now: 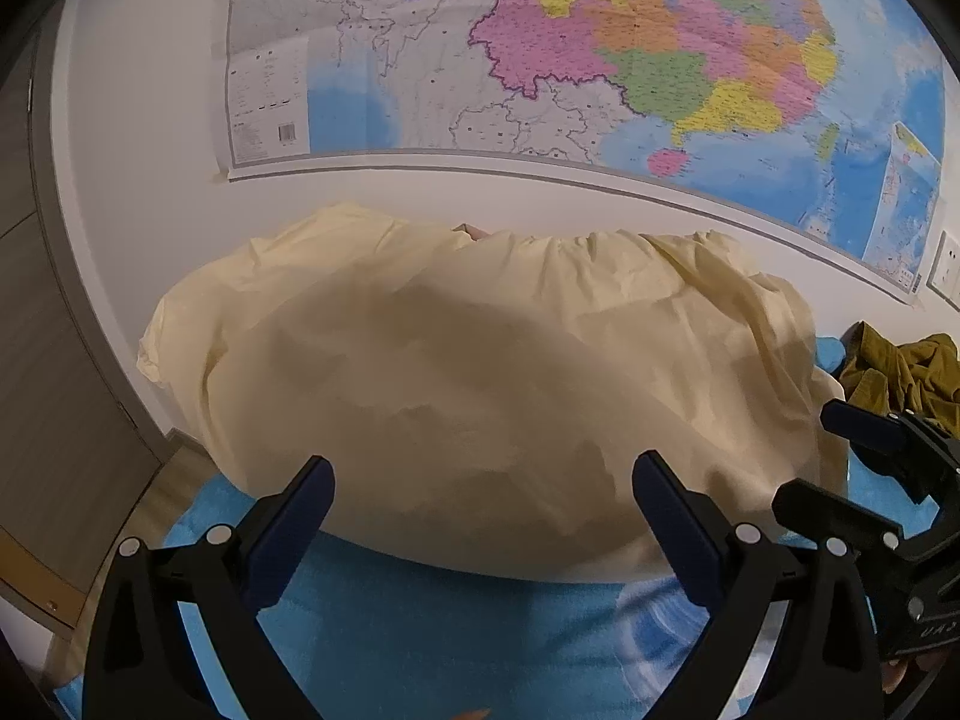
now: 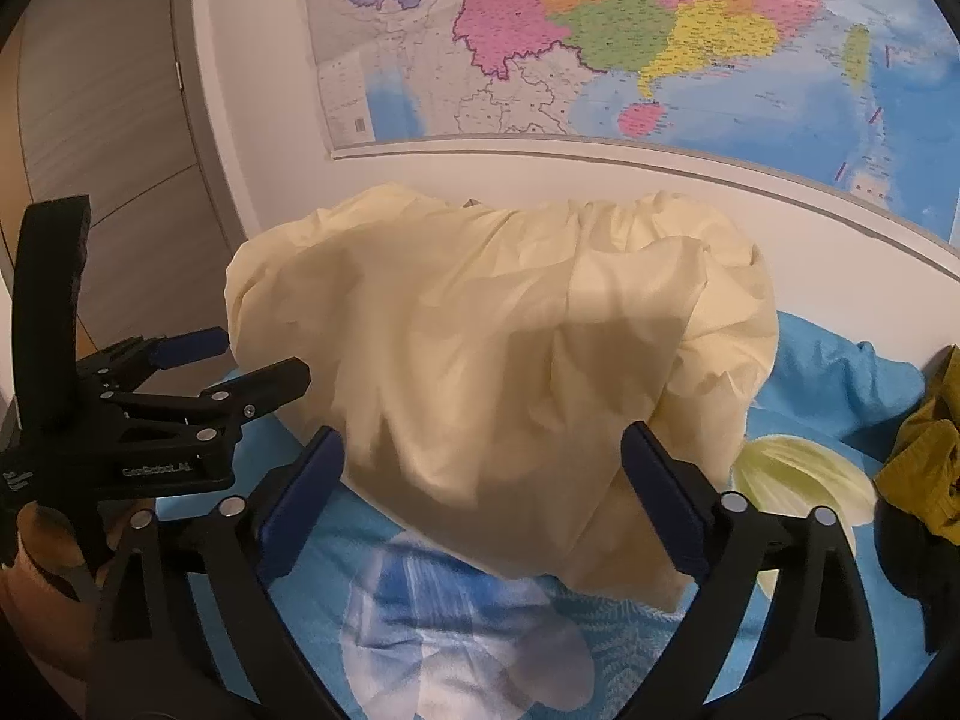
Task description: Fold large clothes
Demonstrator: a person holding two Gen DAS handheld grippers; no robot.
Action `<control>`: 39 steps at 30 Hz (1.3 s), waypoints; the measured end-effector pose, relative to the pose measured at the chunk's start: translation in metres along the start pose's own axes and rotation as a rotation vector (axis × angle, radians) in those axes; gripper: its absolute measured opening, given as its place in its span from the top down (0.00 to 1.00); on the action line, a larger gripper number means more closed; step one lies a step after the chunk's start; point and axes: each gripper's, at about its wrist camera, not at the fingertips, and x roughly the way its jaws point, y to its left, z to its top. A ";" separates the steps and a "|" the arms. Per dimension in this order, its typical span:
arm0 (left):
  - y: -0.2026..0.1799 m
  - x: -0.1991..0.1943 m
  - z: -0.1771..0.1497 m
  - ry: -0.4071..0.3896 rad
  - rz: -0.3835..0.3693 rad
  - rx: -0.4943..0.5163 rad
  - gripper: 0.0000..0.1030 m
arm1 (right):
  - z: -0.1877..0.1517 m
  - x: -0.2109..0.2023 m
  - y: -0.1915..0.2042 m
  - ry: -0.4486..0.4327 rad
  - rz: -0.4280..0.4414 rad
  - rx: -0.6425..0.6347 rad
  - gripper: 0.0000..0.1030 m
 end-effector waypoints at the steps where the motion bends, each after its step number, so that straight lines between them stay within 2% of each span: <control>1: 0.000 -0.002 -0.001 -0.002 0.002 -0.003 0.07 | -0.001 -0.001 0.000 -0.003 -0.004 0.000 0.05; 11: 0.002 -0.005 -0.011 0.012 0.004 -0.038 0.06 | -0.010 -0.003 0.005 0.017 -0.024 -0.006 0.05; 22: -0.002 -0.020 -0.024 -0.004 0.037 -0.046 0.06 | -0.020 -0.014 0.015 -0.004 -0.041 -0.023 0.05; 39: -0.005 -0.033 -0.045 0.015 0.053 -0.052 0.06 | -0.040 -0.030 0.025 0.006 -0.032 -0.012 0.05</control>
